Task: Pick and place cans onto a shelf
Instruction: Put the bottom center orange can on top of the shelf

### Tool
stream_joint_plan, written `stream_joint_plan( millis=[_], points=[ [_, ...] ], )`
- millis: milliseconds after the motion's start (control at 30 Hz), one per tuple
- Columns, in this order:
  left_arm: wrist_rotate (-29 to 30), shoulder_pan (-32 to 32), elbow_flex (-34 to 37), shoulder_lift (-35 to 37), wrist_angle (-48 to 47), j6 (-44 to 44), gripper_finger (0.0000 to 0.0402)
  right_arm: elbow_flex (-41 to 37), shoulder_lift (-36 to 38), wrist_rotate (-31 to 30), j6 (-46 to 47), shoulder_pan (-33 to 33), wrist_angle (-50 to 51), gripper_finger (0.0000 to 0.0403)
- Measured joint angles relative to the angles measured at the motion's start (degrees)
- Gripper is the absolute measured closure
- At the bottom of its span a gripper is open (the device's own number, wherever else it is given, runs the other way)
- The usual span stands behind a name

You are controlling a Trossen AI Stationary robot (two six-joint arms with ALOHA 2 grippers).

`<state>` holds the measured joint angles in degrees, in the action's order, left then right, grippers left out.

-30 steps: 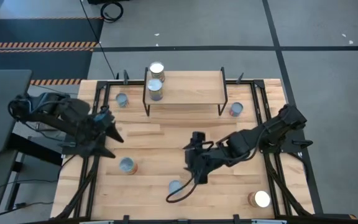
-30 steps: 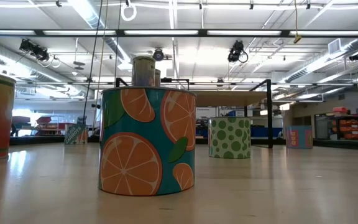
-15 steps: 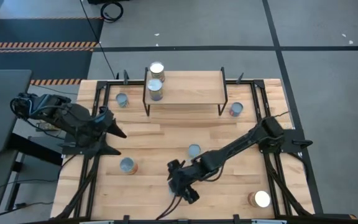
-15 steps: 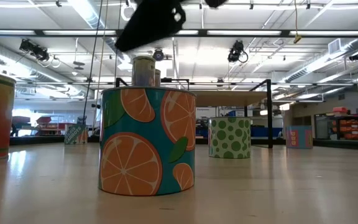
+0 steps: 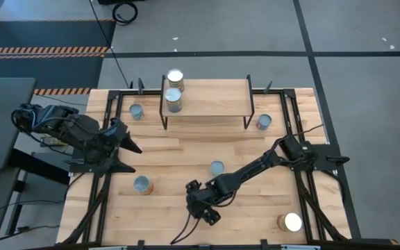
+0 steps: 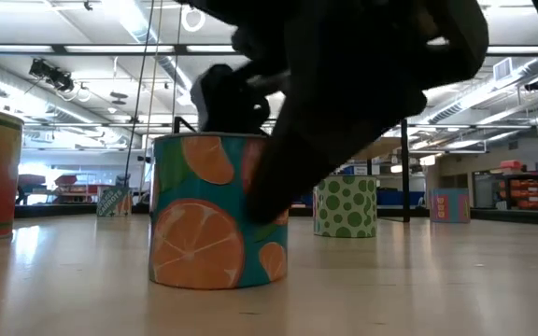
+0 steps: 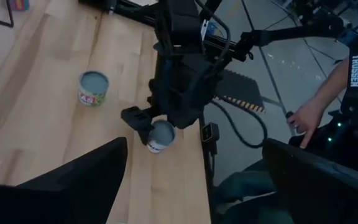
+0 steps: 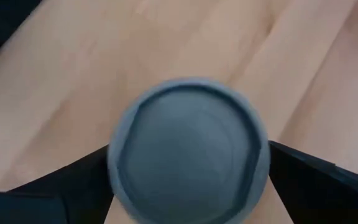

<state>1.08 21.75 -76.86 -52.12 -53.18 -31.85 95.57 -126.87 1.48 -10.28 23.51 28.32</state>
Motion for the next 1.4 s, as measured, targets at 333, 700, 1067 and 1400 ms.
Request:
stream_joint_plan(
  millis=[333, 700, 1067, 1400],
  points=[
    [6.7, -0.01, 0.0, 0.0, 0.03, 6.48, 0.0021, 0.11, 1.28, 3.37, 2.68, -1.98, 0.53, 0.0116],
    [28.41, -0.05, 0.0, -0.42, 0.35, 5.73, 0.0021, 0.28, 20.23, -1.22, 6.88, -14.22, 13.52, 0.0117],
    [48.76, -11.43, 0.0, 0.17, 5.63, 20.54, 0.0021, 13.2, 22.74, -14.02, 26.97, -37.47, 27.45, 0.0117],
    [45.76, -26.1, 0.0, 0.5, 7.41, 27.67, 0.0021, 21.7, 15.08, -11.94, 29.71, -48.46, 29.13, 0.0117]
  ],
)
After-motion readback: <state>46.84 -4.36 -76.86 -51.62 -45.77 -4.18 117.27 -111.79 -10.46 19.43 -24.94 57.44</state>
